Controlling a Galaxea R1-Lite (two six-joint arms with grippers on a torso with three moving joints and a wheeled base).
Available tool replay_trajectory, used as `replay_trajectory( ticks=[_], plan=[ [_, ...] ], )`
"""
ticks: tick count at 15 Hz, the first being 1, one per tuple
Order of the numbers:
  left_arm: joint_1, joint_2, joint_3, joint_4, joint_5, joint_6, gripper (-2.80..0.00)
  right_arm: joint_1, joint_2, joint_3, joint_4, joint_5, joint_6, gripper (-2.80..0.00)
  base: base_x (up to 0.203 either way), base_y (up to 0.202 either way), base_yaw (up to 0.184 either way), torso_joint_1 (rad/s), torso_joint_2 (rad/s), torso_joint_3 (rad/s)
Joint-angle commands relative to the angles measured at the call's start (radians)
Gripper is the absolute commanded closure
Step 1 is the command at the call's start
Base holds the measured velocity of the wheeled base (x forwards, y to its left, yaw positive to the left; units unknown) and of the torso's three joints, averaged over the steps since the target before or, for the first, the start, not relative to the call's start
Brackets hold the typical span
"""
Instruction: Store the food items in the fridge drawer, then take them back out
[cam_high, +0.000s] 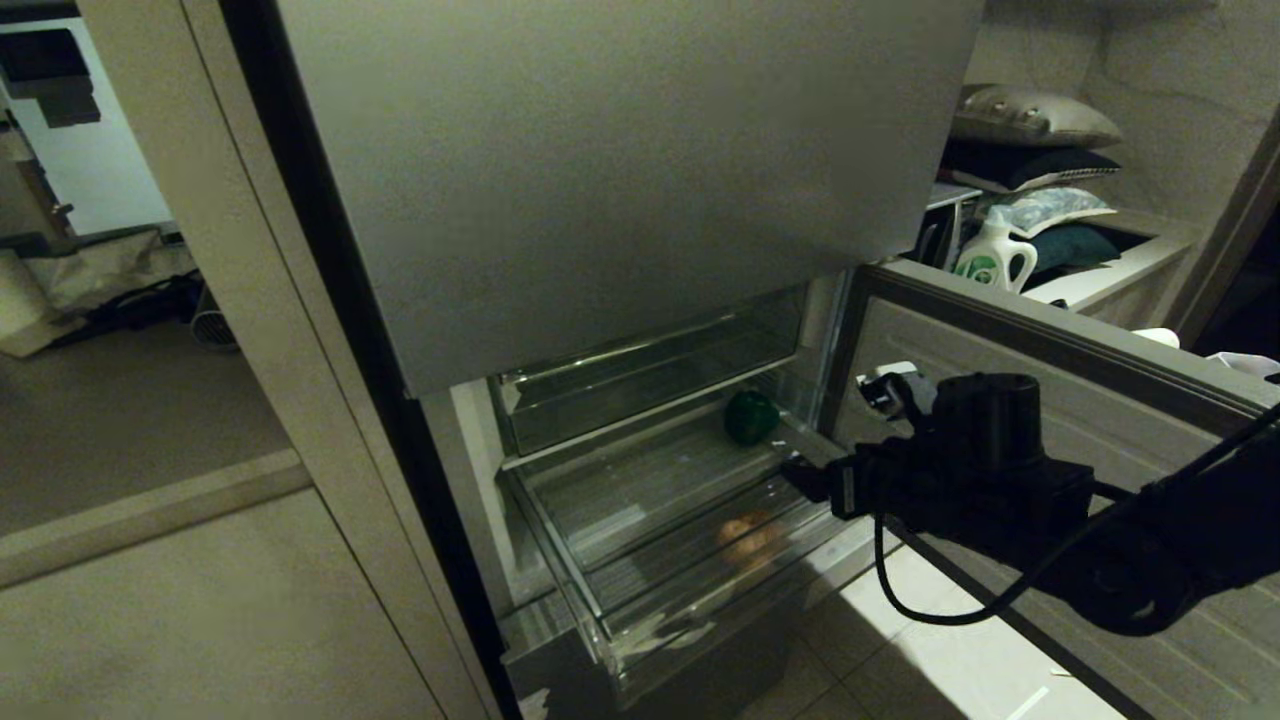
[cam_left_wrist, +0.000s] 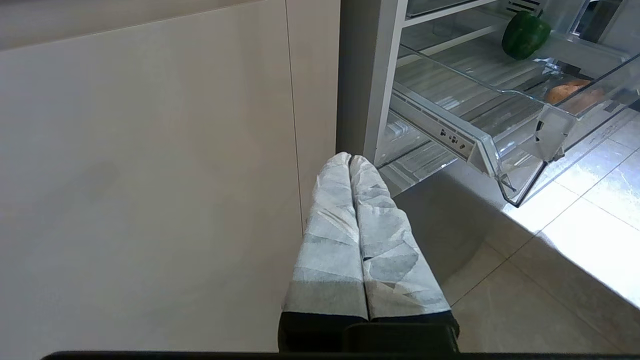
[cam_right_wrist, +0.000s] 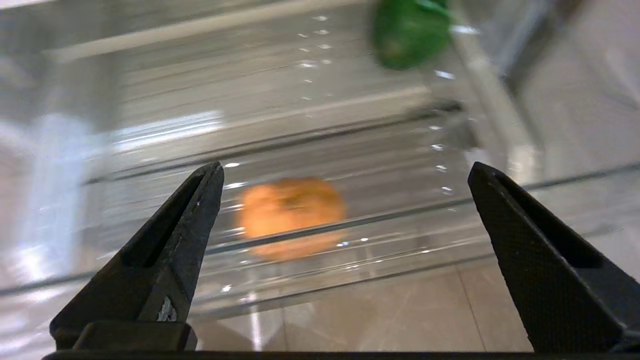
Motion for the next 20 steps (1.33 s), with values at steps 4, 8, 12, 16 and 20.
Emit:
replay_trajectory(
  ticks=[4,8,12,16,20],
  plan=[
    [0.001,0.001,0.0,0.0,0.0,0.0,0.0,0.132,-0.017,0.002,-0.004,-0.059,-0.002,-1.73,0.0,0.0,0.0,0.0,0.0,0.0],
    [0.001,0.001,0.0,0.0,0.0,0.0,0.0,0.133,-0.01,0.001,-0.004,-0.094,0.001,0.0,0.0,0.0,0.0,0.0,0.0,0.0],
    [0.001,0.001,0.0,0.0,0.0,0.0,0.0,0.131,-0.046,0.036,-0.004,-0.131,0.001,0.0,0.0,0.0,0.0,0.0,0.0,0.0],
    [-0.001,0.001,0.0,0.0,0.0,0.0,0.0,0.122,-0.069,0.097,-0.051,-0.139,-0.001,0.0,0.0,0.0,0.0,0.0,0.0,0.0],
    [-0.001,0.001,0.0,0.0,0.0,0.0,0.0,0.092,-0.067,0.113,-0.087,-0.15,-0.005,0.0,0.0,0.0,0.0,0.0,0.0,0.0]
  ],
)
